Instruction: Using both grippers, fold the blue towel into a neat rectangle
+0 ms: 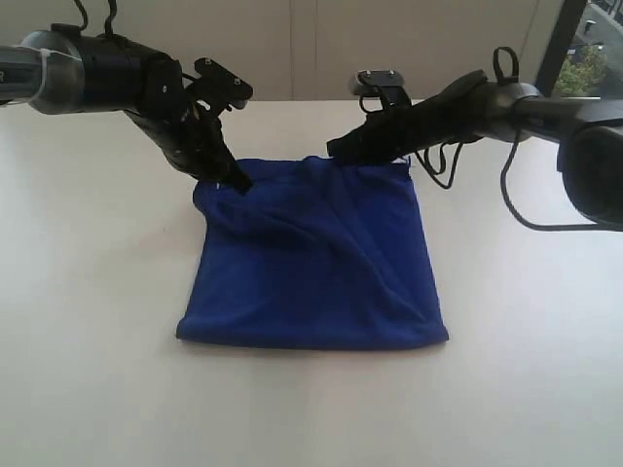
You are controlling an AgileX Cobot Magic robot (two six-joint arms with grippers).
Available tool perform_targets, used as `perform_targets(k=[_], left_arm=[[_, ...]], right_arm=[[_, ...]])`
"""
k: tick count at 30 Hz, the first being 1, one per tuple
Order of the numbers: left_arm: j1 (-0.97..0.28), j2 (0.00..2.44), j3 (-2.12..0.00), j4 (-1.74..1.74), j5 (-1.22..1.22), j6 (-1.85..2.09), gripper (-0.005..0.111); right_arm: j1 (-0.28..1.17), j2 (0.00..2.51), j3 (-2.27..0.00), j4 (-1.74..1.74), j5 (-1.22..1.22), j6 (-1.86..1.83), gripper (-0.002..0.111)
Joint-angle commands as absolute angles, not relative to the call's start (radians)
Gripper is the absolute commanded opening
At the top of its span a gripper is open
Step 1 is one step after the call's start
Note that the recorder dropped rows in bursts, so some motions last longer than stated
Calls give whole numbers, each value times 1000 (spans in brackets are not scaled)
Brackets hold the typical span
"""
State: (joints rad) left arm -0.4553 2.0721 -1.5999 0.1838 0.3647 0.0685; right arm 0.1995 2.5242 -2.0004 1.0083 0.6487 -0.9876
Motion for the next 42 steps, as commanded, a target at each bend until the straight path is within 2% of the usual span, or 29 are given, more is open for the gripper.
perform_targets(k=[1, 5, 12, 20, 25, 33, 42], left_arm=[[-451, 2053, -1596, 183, 334, 67, 0], [-451, 2022, -1596, 186, 329, 67, 0], [-451, 1933, -1589, 189, 403, 55, 0], [-473, 1766, -1415, 187, 404, 59, 0], [-558, 1597, -1241, 185, 313, 59, 0], [-652, 1357, -1102, 181, 322, 46, 0], [-795, 1010, -879, 131, 349, -37, 0]], right_arm=[[168, 2459, -1998, 959, 644, -907, 0], [140, 2396, -1941, 827, 653, -800, 0], [120, 2223, -1725, 814, 613, -830, 0], [121, 1978, -1440, 828, 516, -896, 0], [157, 1718, -1191, 890, 459, -962, 0], [249, 1367, -964, 890, 403, -922, 0], [249, 919, -732, 892, 511, -803, 0]])
